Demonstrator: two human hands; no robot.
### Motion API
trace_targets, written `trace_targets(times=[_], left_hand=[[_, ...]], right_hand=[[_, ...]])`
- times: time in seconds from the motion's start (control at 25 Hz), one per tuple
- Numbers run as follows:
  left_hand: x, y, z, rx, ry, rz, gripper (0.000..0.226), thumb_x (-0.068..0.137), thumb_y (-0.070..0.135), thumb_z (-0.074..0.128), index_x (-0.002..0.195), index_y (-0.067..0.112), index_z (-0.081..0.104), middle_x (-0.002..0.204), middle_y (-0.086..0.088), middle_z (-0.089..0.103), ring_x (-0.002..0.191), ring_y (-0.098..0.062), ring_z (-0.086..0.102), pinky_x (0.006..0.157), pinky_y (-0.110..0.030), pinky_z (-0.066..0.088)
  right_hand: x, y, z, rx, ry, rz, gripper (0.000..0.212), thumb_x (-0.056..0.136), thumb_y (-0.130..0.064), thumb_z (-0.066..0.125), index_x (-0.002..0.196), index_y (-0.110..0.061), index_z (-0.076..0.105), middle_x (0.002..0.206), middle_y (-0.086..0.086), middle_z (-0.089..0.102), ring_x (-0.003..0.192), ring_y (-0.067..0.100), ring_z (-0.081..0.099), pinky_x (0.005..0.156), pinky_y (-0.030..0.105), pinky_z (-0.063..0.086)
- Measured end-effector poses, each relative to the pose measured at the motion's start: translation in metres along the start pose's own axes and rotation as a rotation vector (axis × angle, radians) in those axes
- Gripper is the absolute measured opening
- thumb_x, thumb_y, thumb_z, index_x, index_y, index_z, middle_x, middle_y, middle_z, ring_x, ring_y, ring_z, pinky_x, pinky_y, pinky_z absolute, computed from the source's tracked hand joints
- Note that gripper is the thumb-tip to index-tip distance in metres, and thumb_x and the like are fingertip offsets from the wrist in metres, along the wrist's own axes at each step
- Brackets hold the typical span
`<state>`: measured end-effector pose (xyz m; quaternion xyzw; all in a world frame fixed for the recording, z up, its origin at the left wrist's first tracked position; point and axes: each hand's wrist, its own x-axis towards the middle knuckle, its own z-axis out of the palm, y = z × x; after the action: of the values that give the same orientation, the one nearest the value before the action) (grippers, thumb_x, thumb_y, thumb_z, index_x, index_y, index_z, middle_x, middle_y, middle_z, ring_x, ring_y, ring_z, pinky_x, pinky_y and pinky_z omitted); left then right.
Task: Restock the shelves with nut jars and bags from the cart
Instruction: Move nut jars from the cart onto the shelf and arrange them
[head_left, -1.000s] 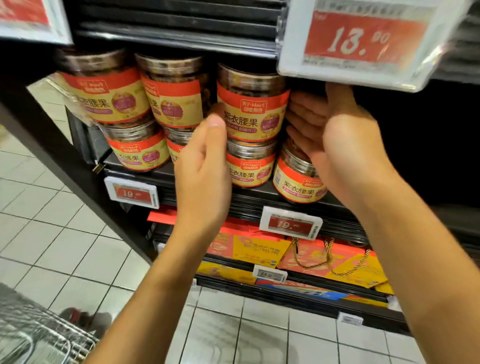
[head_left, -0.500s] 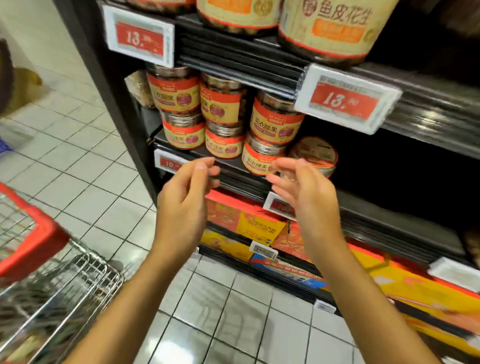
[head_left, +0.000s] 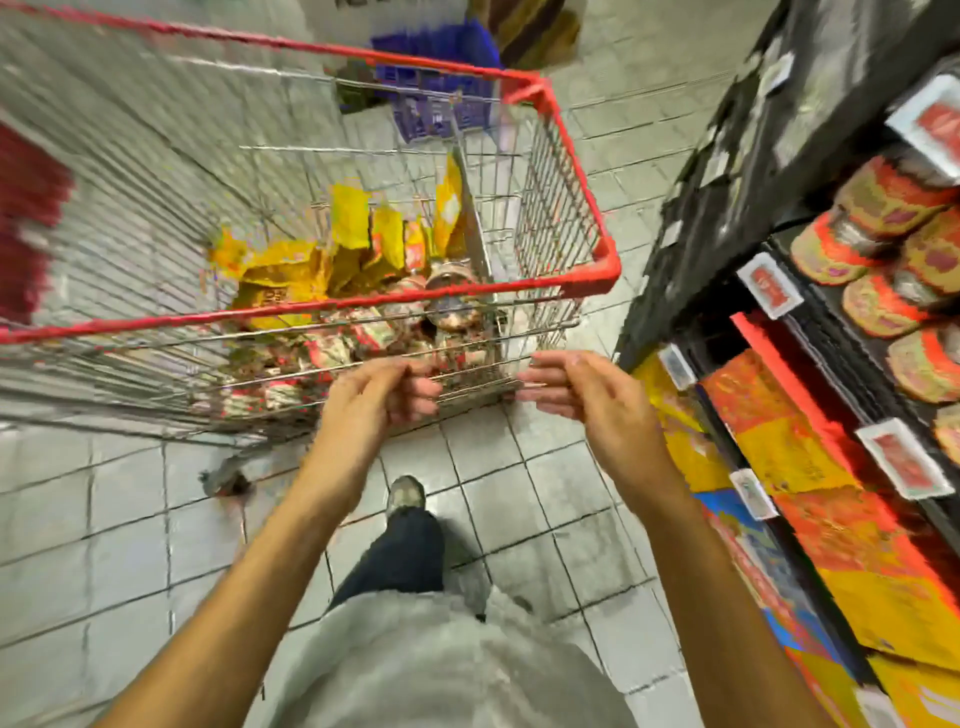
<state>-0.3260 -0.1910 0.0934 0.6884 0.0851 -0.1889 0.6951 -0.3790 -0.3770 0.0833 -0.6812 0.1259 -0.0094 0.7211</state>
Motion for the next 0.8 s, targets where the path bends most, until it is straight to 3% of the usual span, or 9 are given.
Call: trace_targets(times=[0.2,0.36,0.44,0.56,0.64,0.72,0.8], left_hand=[[0.03,0.005,-0.076,-0.199,0.183,-0.073,0.031,0.099,0.009,0.039,0.081,0.008,0.064,0.059,0.0,0.068,0.051,-0.009,0.061,0.054,-0.017,0.047],[0.091,0.04,-0.152,-0.213,0.206,-0.055,0.029,0.098,0.01,0.039,0.083,0.008,0.065,0.065,-0.002,0.07,0.056,-0.011,0.064,0.056,-0.017,0.051],[0.125,0.064,-0.187,-0.183,0.211,-0.045,0.029,0.098,0.01,0.038,0.085,0.01,0.064,0.064,0.0,0.071,0.056,-0.008,0.065,0.058,-0.016,0.051],[0.188,0.09,-0.222,-0.098,0.205,-0.09,0.028,0.097,0.007,0.038,0.083,0.009,0.062,0.058,0.002,0.069,0.052,-0.005,0.064,0.057,-0.014,0.052],[0.228,0.096,-0.226,-0.052,0.156,-0.137,0.028,0.096,0.005,0.038,0.082,0.009,0.061,0.058,0.002,0.069,0.051,-0.007,0.063,0.058,-0.016,0.052],[0.262,0.089,-0.217,-0.025,0.089,-0.209,0.029,0.095,0.002,0.037,0.081,0.01,0.061,0.058,0.001,0.069,0.052,-0.007,0.063,0.057,-0.017,0.052],[0.291,0.075,-0.199,0.026,0.016,-0.32,0.028,0.096,0.004,0.037,0.081,0.01,0.059,0.057,0.003,0.069,0.051,-0.005,0.063,0.054,-0.015,0.05]], right_hand=[[0.056,0.006,0.1,0.011,-0.138,0.063,0.032,0.1,-0.011,0.033,0.094,-0.02,0.063,0.087,-0.004,0.073,0.08,0.013,0.07,0.073,0.022,0.055],[0.134,-0.008,0.171,-0.004,-0.169,0.058,0.028,0.099,-0.009,0.035,0.095,-0.015,0.063,0.09,0.004,0.07,0.078,0.012,0.069,0.074,0.021,0.055],[0.175,-0.014,0.186,0.009,-0.103,0.075,0.026,0.1,-0.012,0.037,0.096,-0.013,0.063,0.09,0.005,0.07,0.077,0.008,0.068,0.072,0.019,0.054],[0.237,-0.009,0.185,-0.06,0.11,0.16,0.027,0.099,-0.013,0.04,0.089,-0.017,0.064,0.074,-0.009,0.072,0.067,0.0,0.066,0.061,0.013,0.052],[0.269,0.002,0.167,-0.16,0.24,0.242,0.029,0.097,-0.011,0.04,0.083,-0.019,0.064,0.075,-0.008,0.071,0.072,0.006,0.066,0.069,0.02,0.053],[0.292,0.019,0.143,-0.323,0.343,0.338,0.029,0.096,-0.009,0.042,0.076,-0.019,0.061,0.083,0.005,0.066,0.081,0.018,0.061,0.079,0.032,0.048],[0.315,0.034,0.125,-0.468,0.361,0.433,0.033,0.095,-0.007,0.042,0.067,-0.018,0.055,0.07,0.003,0.057,0.068,0.015,0.052,0.067,0.022,0.043]])
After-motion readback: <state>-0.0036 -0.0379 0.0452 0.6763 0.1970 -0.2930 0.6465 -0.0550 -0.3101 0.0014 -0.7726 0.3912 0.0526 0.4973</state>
